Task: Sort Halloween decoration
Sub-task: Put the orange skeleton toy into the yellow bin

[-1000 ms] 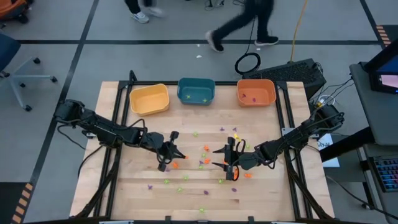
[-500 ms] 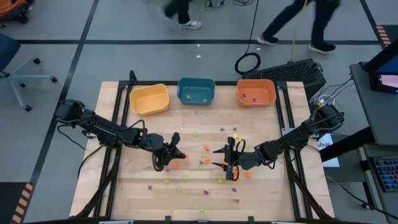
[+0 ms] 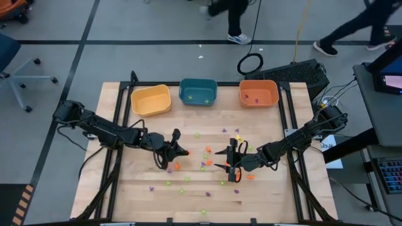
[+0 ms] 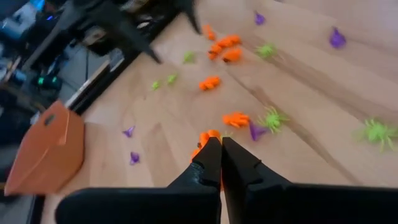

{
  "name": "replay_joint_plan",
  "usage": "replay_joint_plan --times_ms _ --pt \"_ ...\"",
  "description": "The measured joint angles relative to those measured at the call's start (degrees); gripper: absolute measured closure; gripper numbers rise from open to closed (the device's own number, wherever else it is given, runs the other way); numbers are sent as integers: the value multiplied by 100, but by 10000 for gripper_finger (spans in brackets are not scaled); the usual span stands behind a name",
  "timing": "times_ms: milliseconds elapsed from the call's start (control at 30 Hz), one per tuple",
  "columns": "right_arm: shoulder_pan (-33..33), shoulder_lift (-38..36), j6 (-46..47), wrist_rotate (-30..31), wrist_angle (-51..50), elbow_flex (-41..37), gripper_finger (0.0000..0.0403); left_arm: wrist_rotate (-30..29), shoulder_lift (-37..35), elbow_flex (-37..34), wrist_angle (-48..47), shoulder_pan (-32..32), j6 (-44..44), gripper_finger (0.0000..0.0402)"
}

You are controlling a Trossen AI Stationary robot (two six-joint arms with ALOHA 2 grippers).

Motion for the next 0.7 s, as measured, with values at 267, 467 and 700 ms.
replay_joint_plan --times_ms 267,467,700 --pt "0 0 1 0 -24 0 193 -123 -610 0 -684 261 -328 401" --pt "8 0 21 0 -24 0 193 -794 -1458 0 -1898 619 -884 402" --pt "9 2 6 0 -24 0 193 -1343 -2302 0 -3327 1146 -1373 402"
